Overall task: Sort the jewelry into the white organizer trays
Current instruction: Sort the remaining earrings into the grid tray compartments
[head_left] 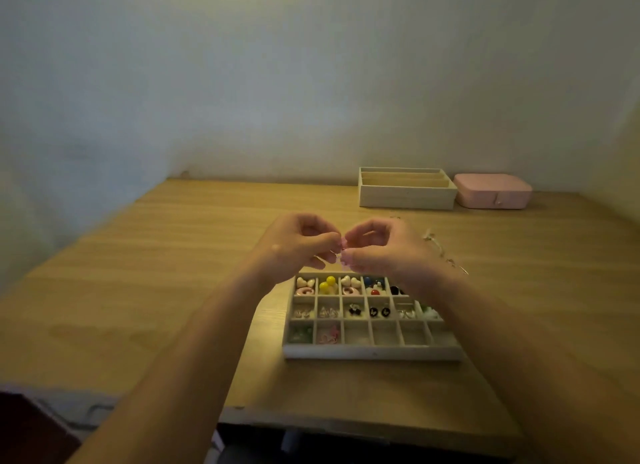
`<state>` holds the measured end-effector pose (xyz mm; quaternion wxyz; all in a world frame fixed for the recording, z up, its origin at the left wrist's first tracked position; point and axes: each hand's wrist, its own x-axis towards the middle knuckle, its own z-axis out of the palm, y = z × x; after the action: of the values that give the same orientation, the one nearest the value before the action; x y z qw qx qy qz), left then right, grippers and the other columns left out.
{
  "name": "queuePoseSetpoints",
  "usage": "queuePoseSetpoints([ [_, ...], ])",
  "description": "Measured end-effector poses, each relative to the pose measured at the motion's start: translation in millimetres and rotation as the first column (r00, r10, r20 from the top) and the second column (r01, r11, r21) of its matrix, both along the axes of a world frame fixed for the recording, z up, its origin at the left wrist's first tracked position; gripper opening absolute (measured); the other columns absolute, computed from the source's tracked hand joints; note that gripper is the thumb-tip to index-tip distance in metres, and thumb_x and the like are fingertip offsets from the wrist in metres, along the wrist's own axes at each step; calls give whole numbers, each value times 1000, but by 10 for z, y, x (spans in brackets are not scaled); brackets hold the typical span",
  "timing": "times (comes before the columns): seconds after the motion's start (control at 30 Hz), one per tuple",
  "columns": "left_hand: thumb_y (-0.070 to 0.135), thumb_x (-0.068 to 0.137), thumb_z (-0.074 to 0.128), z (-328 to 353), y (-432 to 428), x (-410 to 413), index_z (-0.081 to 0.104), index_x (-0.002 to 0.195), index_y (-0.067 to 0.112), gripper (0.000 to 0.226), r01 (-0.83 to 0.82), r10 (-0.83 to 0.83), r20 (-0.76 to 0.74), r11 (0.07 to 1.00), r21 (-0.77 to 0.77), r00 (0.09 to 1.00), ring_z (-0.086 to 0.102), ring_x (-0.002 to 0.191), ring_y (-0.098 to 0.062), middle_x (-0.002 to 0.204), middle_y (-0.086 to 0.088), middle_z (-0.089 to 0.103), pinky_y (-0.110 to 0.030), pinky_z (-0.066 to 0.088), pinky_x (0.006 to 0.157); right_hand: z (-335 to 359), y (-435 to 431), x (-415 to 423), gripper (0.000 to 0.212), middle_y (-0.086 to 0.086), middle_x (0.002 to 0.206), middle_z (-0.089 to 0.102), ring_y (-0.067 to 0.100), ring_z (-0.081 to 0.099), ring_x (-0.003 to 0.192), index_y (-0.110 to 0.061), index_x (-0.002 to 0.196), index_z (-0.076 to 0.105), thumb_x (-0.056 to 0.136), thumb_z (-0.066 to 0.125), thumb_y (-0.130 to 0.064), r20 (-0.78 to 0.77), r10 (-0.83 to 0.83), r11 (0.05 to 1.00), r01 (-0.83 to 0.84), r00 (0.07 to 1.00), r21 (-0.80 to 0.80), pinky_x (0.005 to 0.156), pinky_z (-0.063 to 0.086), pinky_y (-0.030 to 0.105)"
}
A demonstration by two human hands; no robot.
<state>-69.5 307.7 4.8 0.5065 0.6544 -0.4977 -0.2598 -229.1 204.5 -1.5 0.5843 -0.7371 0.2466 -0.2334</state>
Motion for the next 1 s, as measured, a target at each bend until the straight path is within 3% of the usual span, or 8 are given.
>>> queuePoseSetpoints([
  [0.13, 13, 90, 72, -80, 166, -48, 71, 92, 9, 4, -22, 22, 1, 998, 62, 1000, 67, 68, -9, 80, -6, 75, -26, 54, 62, -49, 168, -75, 18, 7, 84, 77, 18, 75, 77, -5, 100, 71, 84, 80, -6, -37, -48, 999, 48, 998, -5, 72, 63, 29],
  [0.23, 15, 86, 75, -187, 282, -75, 73, 84, 12, 4, -35, 23, 108, 993, 117, 994, 59, 59, 1, 68, 3, 71, -14, 45, 53, -112, 251, -129, 10, 14, 86, 77, 17, 70, 72, -6, 94, 74, 86, 79, -8, -123, -21, 1000, 19, 992, -18, 70, 59, 28],
  [0.33, 20, 83, 79, -319, 358, -75, 77, 78, 17, 6, -78, 30, 265, 982, 172, 964, 57, 61, 8, 73, 10, 70, -15, 44, 59, -209, 325, -134, 7, 12, 85, 77, 14, 68, 71, -9, 95, 78, 88, 77, -9, -274, 41, 990, -77, 961, -120, 66, 57, 26],
  [0.47, 27, 80, 81, -431, 448, -92, 77, 73, 26, 8, -93, -8, 370, 963, 254, 929, 61, 79, 0, 82, 9, 72, -23, 45, 68, -260, 375, -109, 10, -2, 74, 76, 7, 71, 70, -19, 91, 80, 90, 74, -11, -432, 13, 941, -157, 902, -299, 62, 55, 19],
  [0.53, 28, 79, 81, -447, 466, -124, 75, 67, 31, 14, -95, -23, 393, 956, 279, 919, 63, 80, -8, 78, 8, 72, -29, 48, 71, -251, 396, -79, 8, -3, 75, 76, 9, 71, 73, -20, 88, 81, 88, 76, -14, -457, 4, 919, -182, 890, -348, 64, 57, 22],
  [0.67, 27, 81, 79, -415, 453, -147, 70, 64, 35, 21, -123, -32, 468, 947, 296, 883, 63, 78, -7, 77, 10, 70, -28, 48, 69, -279, 454, 6, 6, -8, 80, 74, 8, 69, 82, -22, 84, 82, 83, 80, -17, -479, -28, 869, -215, 878, -445, 78, 61, 33],
  [0.87, 29, 77, 78, -405, 406, -150, 73, 65, 33, 14, -92, -110, 495, 926, 365, 862, 65, 78, -10, 73, 7, 72, -32, 54, 73, -334, 474, 46, 8, -2, 80, 74, 14, 69, 79, -20, 82, 80, 81, 78, -13, -518, -36, 862, -235, 855, -449, 67, 57, 28],
  [1.0, 29, 77, 78, -407, 386, -162, 74, 66, 31, 12, -98, -135, 529, 915, 390, 838, 62, 74, -10, 73, 5, 72, -29, 50, 66, -337, 434, 25, 16, -8, 83, 71, 9, 63, 76, -22, 89, 84, 86, 70, -14, -534, -3, 843, -285, 845, -455, 56, 45, 19],
])
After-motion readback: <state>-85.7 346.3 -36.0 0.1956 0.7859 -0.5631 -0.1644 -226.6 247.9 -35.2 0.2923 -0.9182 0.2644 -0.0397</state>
